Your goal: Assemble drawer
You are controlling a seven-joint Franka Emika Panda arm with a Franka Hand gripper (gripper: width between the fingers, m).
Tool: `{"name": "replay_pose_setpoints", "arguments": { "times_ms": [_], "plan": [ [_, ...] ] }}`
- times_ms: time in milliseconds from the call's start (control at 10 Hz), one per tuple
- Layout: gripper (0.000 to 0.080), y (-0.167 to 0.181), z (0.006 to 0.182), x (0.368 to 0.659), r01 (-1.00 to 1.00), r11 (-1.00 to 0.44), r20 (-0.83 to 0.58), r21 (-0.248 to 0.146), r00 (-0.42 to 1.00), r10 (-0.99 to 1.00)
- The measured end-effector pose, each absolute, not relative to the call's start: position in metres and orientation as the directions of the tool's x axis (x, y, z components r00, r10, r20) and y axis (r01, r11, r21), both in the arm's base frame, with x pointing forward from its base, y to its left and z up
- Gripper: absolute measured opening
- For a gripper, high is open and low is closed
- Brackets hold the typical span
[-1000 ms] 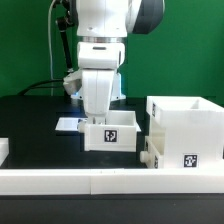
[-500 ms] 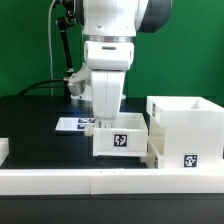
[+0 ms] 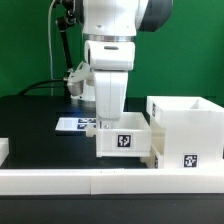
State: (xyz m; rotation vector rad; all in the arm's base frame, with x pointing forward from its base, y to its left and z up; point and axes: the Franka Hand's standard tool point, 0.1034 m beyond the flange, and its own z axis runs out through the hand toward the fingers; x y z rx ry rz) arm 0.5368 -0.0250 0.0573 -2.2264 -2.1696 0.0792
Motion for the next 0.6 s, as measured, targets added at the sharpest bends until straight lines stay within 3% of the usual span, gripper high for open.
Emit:
{"name": "replay_pose_setpoints", "arguments": {
  "times_ms": [600],
  "plan": [
    [0.0042, -0.0242, 0.0601, 0.5390, 0.999, -0.018, -0.013, -0.046, 0.018, 1.000]
  ]
}}
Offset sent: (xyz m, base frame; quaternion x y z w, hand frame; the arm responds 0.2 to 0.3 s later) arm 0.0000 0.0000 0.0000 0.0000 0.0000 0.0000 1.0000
